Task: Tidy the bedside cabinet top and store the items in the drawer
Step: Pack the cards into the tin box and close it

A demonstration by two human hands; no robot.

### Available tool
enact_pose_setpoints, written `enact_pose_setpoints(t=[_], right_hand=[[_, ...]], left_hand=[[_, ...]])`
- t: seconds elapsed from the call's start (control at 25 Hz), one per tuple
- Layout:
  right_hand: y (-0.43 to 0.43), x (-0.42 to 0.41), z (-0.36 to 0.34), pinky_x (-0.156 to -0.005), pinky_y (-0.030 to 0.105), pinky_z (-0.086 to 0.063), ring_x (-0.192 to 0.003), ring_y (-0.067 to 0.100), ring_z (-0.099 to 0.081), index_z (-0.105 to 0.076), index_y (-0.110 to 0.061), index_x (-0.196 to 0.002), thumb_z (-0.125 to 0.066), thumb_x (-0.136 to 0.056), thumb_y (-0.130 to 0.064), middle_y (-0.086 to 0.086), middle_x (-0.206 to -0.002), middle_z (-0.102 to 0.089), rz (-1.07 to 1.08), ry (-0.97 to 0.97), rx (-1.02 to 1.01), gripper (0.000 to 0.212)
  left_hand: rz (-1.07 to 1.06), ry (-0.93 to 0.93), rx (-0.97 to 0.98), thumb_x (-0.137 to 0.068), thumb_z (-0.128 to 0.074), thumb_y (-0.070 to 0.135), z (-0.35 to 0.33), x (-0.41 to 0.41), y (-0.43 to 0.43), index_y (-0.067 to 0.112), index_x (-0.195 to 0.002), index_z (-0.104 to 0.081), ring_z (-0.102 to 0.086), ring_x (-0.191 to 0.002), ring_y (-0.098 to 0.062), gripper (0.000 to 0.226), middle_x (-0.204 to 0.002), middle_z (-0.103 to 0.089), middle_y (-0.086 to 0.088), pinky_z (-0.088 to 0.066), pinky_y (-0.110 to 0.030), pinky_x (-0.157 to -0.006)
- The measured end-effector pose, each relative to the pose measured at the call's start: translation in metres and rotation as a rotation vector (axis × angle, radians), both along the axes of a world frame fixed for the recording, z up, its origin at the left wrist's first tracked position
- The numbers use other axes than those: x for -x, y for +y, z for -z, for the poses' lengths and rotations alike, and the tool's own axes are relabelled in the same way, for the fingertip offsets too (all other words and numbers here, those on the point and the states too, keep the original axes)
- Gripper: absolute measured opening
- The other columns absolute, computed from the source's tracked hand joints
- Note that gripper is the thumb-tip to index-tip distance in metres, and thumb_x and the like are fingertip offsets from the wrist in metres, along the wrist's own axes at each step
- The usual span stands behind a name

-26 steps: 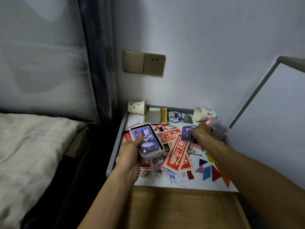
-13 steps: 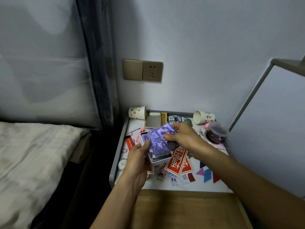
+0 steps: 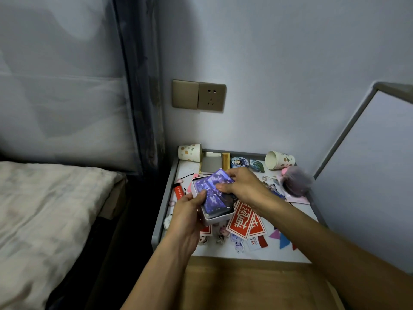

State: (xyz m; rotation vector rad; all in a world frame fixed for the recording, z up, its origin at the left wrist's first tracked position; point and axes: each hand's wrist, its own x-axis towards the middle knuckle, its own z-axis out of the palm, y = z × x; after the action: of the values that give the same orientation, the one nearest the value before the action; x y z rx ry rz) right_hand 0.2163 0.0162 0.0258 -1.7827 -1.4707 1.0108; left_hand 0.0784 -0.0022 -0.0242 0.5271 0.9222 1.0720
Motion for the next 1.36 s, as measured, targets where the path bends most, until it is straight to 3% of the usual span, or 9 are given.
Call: enact_pose_setpoints(t=[0.24, 0.4, 0.6, 0.72, 0.8, 0.88, 0.96, 1.08, 1.36], right_hand=[[-0.006, 0.015, 0.010, -0.058, 0.021, -0.043, -0.079, 0.006, -0.059, -0.062, -0.018, -0.113, -0.046, -0.101, -0.020, -0.004, -0.096, -0.062, 0.028, -0.124, -0.101, 0.020], [-0.007, 0.011, 0.008, -0.072, 0.030, -0.053, -0.081, 0.015, -0.068, -0.069, -0.016, -0.102, -0.062, -0.094, -0.028, 0.003, -0.091, -0.071, -0.017, -0.172, -0.066, 0.016], [-0.004, 0.014, 0.009, -0.055, 0.022, -0.043, -0.071, 0.007, -0.061, -0.061, -0.024, -0.096, -0.071, -0.086, -0.035, -0.006, -0.082, -0.063, 0.003, -0.264, -0.101, 0.018], [-0.004, 0.015, 0.014, -0.054, 0.020, -0.041, -0.074, 0.007, -0.060, -0.057, -0.028, -0.095, -0.073, -0.081, -0.044, -0.005, -0.088, -0.062, -0.029, -0.494, -0.213, 0.026], [-0.003, 0.010, 0.010, -0.064, 0.018, -0.042, -0.087, 0.005, -0.054, -0.059, -0.027, -0.107, -0.074, -0.078, -0.048, -0.006, -0.104, -0.056, -0.105, -0.569, -0.313, 0.039], [0.002, -0.002, 0.001, -0.088, 0.023, -0.045, -0.108, 0.003, -0.045, -0.055, -0.028, -0.127, -0.074, -0.076, -0.050, -0.008, -0.126, -0.047, -0.277, -0.505, -0.362, 0.059], [0.006, -0.011, -0.008, -0.101, 0.026, -0.036, -0.122, 0.001, -0.034, -0.046, -0.034, -0.140, -0.074, -0.075, -0.052, -0.012, -0.141, -0.038, -0.482, -0.535, -0.302, 0.073], [0.010, -0.015, -0.005, -0.102, 0.026, -0.025, -0.131, 0.006, -0.029, -0.035, -0.035, -0.147, -0.073, -0.077, -0.050, -0.010, -0.149, -0.032, -0.630, -0.683, -0.229, 0.081], [0.011, -0.011, 0.002, -0.106, 0.027, -0.025, -0.134, 0.012, -0.029, -0.033, -0.027, -0.149, -0.072, -0.078, -0.053, -0.002, -0.151, -0.031, -0.674, -0.734, -0.283, 0.085]], left_hand=[[-0.067, 0.008, 0.024, -0.097, -0.055, 0.009, -0.003, -0.003, -0.004, -0.003, -0.120, -0.059, -0.072, -0.062, -0.023, 0.026, -0.090, -0.075, -0.017, -0.057, -0.031, -0.048], [-0.054, 0.017, -0.002, -0.098, -0.054, 0.009, -0.004, 0.001, -0.003, -0.002, -0.122, -0.060, -0.072, -0.073, -0.027, 0.027, -0.102, -0.073, -0.022, -0.058, -0.032, -0.057], [-0.039, -0.018, 0.010, -0.096, -0.056, 0.008, -0.006, 0.004, -0.002, -0.007, -0.122, -0.058, -0.070, -0.075, -0.029, 0.030, -0.110, -0.068, -0.028, -0.060, -0.037, -0.061], [-0.037, -0.023, 0.016, -0.095, -0.057, 0.009, -0.007, 0.007, -0.001, -0.007, -0.121, -0.059, -0.071, -0.074, -0.028, 0.030, -0.106, -0.070, -0.026, -0.061, -0.037, -0.062], [-0.032, -0.041, 0.017, -0.095, -0.056, 0.009, -0.008, 0.010, 0.001, -0.007, -0.119, -0.060, -0.072, -0.075, -0.029, 0.028, -0.100, -0.071, -0.024, -0.061, -0.038, -0.061], [-0.025, -0.044, 0.016, -0.095, -0.057, 0.008, -0.010, 0.013, 0.001, -0.006, -0.116, -0.061, -0.072, -0.073, -0.028, 0.026, -0.094, -0.073, -0.021, -0.060, -0.037, -0.059], [-0.011, -0.033, 0.019, -0.094, -0.058, 0.008, -0.011, 0.016, 0.001, -0.007, -0.113, -0.062, -0.072, -0.073, -0.027, 0.024, -0.092, -0.074, -0.020, -0.060, -0.038, -0.063], [0.022, -0.038, 0.026, -0.094, -0.057, 0.008, -0.016, 0.019, -0.001, -0.006, -0.108, -0.063, -0.073, -0.068, -0.026, 0.020, -0.083, -0.075, -0.018, -0.060, -0.035, -0.057], [0.026, -0.053, 0.044, -0.096, -0.056, 0.009, -0.021, 0.021, -0.004, -0.005, -0.107, -0.063, -0.073, -0.063, -0.025, 0.019, -0.077, -0.075, -0.016, -0.056, -0.030, -0.047]])
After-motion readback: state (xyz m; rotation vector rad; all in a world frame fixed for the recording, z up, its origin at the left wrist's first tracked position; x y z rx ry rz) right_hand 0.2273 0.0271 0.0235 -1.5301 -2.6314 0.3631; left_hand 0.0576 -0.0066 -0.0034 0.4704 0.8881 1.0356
